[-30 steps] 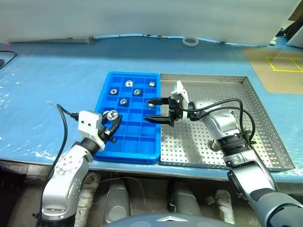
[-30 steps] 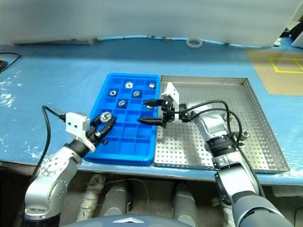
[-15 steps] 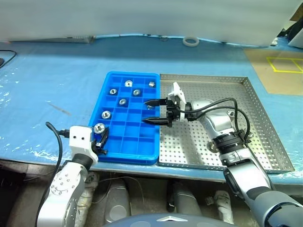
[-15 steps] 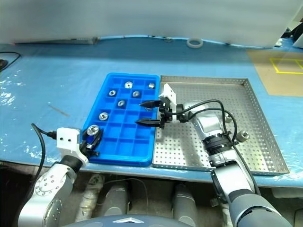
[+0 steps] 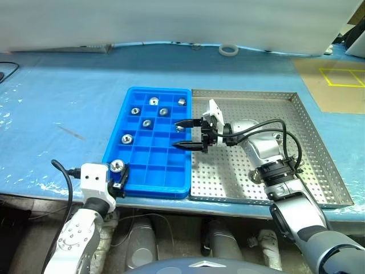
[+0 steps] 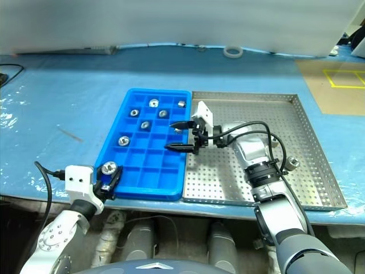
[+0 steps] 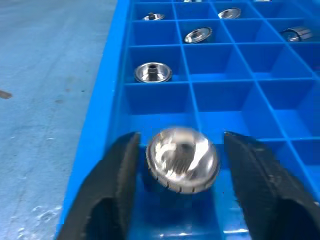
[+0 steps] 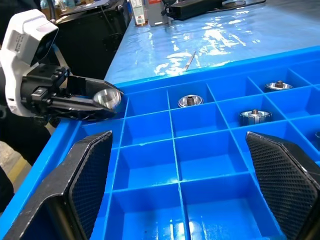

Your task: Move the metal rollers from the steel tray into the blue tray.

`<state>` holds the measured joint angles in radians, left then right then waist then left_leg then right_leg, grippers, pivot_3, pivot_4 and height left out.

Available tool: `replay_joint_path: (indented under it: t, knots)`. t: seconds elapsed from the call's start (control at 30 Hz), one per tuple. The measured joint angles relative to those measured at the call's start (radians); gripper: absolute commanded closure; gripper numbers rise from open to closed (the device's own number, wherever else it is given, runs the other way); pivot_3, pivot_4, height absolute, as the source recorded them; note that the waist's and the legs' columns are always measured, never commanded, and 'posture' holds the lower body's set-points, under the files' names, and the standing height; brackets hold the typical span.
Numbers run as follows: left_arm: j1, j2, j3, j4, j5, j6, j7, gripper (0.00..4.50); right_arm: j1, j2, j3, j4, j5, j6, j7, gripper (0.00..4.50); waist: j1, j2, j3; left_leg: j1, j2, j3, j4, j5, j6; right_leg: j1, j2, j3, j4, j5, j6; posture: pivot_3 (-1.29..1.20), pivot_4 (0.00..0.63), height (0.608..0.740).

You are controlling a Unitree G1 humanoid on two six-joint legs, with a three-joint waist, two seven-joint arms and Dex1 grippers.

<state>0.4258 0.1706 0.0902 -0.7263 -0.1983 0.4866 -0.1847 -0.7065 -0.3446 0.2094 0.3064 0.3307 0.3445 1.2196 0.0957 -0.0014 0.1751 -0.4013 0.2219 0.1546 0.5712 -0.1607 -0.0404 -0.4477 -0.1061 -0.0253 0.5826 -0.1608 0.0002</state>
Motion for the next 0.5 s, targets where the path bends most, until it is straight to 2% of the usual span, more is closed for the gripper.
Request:
replay_joint_path:
  t: [0.03, 0.3, 0.43, 0.5]
  knots:
    - [-0.003, 0.001, 0.001, 0.012, -0.002, -0.015, -0.006, 0.60, 0.001, 0.000, -0.001, 0.000, 0.000, 0.000, -0.001, 0.00, 0.000, 0.001, -0.001, 0.001, 0.000, 0.000, -0.001, 0.000, -0.001, 0.000, 0.000, 0.000, 0.000, 0.000, 0.000, 0.14, 0.150, 0.740]
    - [-0.114, 0.053, 0.064, 0.160, -0.157, -0.106, -0.179, 0.60, 0.024, -0.022, -0.049, -0.022, 0.015, 0.022, -0.042, 0.00, 0.007, 0.003, -0.002, 0.001, 0.000, 0.002, -0.005, 0.002, -0.003, 0.001, 0.000, 0.000, 0.001, 0.000, 0.000, 0.02, 0.150, 0.740]
    - [-0.248, 0.135, 0.087, 0.223, -0.314, -0.034, -0.305, 0.60, 0.067, -0.051, -0.099, -0.103, 0.058, 0.079, -0.071, 0.00, 0.008, 0.002, -0.001, 0.000, -0.001, 0.003, -0.004, 0.002, -0.003, 0.006, -0.001, 0.001, 0.001, 0.000, 0.000, -0.05, 0.150, 0.740]
    - [-0.392, 0.176, 0.087, 0.239, -0.423, 0.020, -0.374, 0.60, 0.089, -0.063, -0.130, -0.153, 0.080, 0.114, -0.097, 0.00, 0.003, 0.002, -0.001, 0.001, -0.001, 0.007, -0.004, 0.002, -0.003, 0.007, -0.001, 0.002, 0.001, 0.000, 0.000, -0.13, 0.150, 0.740]
